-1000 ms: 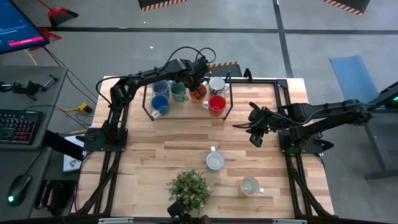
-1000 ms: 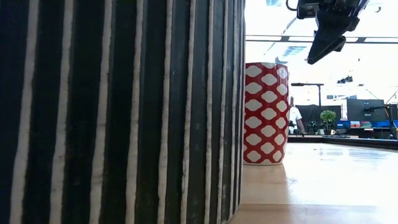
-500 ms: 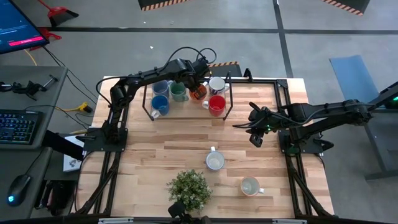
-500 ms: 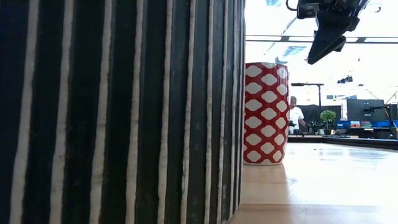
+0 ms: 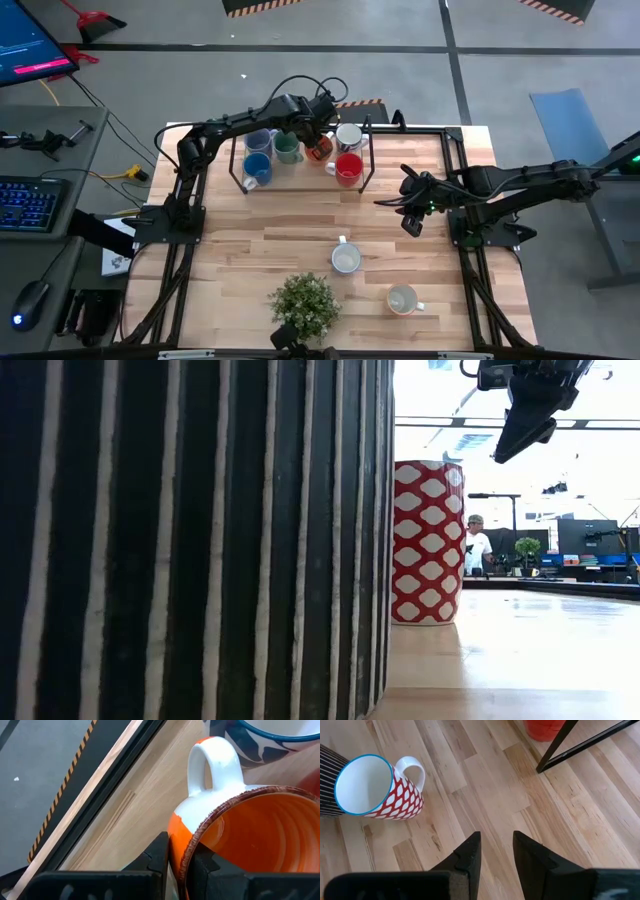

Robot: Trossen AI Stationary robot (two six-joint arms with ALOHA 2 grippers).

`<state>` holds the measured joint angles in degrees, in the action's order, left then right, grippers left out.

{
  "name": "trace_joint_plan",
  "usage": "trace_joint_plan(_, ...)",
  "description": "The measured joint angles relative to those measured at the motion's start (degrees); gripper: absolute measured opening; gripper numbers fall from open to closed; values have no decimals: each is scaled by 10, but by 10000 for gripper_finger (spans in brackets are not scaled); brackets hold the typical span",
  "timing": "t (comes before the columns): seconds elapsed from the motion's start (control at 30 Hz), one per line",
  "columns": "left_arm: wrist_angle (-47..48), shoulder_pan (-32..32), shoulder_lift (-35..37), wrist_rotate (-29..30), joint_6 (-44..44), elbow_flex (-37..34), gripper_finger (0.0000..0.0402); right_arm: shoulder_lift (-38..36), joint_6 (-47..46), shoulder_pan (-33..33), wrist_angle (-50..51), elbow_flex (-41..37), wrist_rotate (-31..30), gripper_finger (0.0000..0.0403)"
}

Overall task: Place coffee mugs
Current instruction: Put the orange mug on the shelf

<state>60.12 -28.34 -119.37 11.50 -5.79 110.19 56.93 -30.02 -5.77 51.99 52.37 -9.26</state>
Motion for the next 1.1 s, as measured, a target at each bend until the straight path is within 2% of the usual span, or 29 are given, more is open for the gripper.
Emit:
trace_joint_plan(0.83,13,-2,-2,-15,-11,0,32,0,-10,0,0,0,13,92)
trace_joint_plan(1.1,14,-2,-2,-13,-16,0,85,0,-10,0,0,0,13,92)
